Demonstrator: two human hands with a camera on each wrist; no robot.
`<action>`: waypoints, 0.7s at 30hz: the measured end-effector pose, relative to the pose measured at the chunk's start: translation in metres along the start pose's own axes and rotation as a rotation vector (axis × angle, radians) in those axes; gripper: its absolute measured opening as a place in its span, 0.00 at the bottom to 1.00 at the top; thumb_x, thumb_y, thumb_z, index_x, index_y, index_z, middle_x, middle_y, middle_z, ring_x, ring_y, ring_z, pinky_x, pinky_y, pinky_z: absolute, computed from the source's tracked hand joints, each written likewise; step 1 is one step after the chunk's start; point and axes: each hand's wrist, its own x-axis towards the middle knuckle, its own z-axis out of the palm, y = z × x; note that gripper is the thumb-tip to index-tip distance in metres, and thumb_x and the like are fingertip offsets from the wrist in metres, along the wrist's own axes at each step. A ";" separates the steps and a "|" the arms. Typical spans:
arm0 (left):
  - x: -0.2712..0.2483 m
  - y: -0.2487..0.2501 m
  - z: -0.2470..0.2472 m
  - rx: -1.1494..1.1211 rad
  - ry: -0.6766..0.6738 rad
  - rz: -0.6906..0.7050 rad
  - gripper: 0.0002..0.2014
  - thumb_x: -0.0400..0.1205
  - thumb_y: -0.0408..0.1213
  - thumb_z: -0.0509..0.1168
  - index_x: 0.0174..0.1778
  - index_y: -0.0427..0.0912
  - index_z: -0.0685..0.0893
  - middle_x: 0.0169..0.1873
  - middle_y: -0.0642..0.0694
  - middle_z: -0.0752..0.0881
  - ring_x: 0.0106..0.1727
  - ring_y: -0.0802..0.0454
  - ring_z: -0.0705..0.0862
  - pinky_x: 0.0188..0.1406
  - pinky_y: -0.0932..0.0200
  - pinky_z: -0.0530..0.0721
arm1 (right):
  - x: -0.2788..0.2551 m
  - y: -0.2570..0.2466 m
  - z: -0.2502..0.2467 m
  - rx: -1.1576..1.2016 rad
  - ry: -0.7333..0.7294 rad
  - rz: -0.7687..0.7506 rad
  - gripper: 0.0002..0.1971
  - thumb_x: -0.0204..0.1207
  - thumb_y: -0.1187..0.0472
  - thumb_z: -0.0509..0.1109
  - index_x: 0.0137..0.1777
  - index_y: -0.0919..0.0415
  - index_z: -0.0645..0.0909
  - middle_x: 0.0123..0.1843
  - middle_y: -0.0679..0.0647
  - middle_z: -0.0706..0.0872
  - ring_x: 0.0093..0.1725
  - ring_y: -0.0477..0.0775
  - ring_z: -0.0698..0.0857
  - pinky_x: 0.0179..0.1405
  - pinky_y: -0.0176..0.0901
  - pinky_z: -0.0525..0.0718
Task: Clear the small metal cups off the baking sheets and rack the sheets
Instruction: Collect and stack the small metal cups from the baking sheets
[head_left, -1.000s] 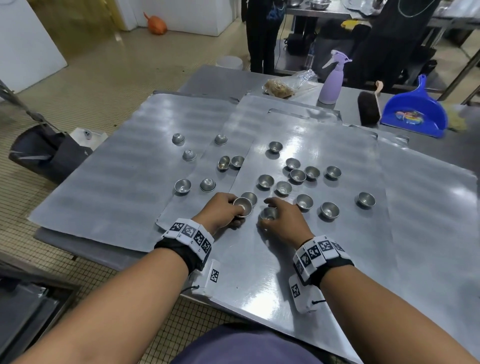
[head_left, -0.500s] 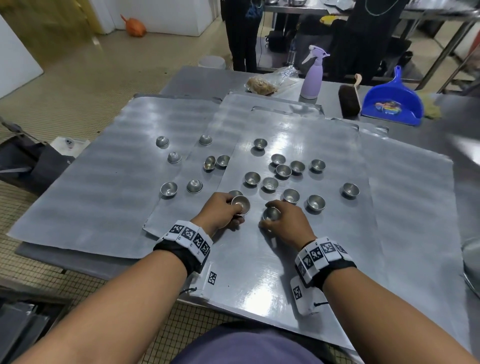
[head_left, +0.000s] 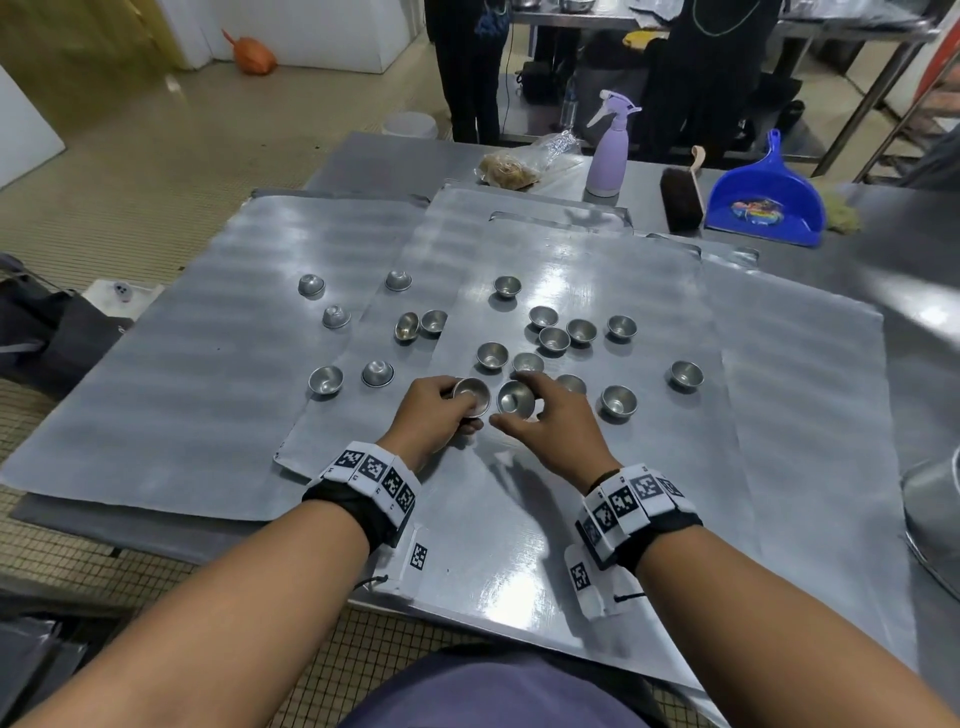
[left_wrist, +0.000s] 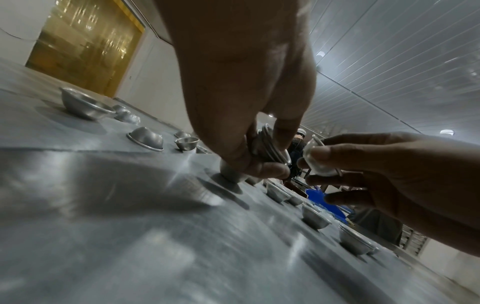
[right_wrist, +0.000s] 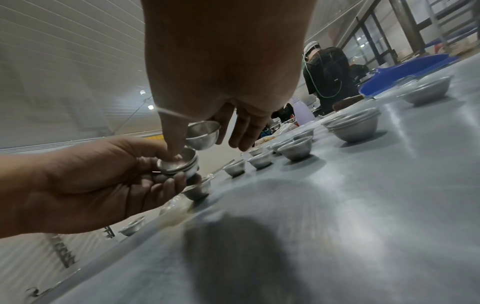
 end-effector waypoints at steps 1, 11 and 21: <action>0.000 0.001 0.000 -0.040 -0.001 -0.012 0.09 0.83 0.26 0.64 0.53 0.29 0.89 0.37 0.35 0.89 0.31 0.47 0.90 0.37 0.52 0.88 | 0.001 -0.003 0.002 0.008 -0.007 -0.010 0.28 0.69 0.44 0.80 0.67 0.48 0.80 0.55 0.44 0.88 0.50 0.45 0.83 0.51 0.44 0.84; -0.009 0.013 0.009 -0.295 -0.053 -0.077 0.12 0.84 0.29 0.64 0.34 0.37 0.84 0.29 0.41 0.77 0.28 0.50 0.79 0.40 0.50 0.90 | 0.004 -0.020 0.010 0.008 -0.065 -0.059 0.33 0.70 0.45 0.81 0.74 0.48 0.76 0.64 0.45 0.87 0.57 0.45 0.84 0.48 0.27 0.74; 0.006 0.006 0.017 -0.064 0.085 -0.080 0.07 0.84 0.29 0.65 0.52 0.38 0.87 0.41 0.36 0.93 0.38 0.49 0.94 0.40 0.45 0.89 | 0.004 0.037 -0.030 -0.140 0.150 0.127 0.19 0.75 0.48 0.75 0.63 0.54 0.84 0.60 0.54 0.86 0.62 0.57 0.82 0.58 0.50 0.81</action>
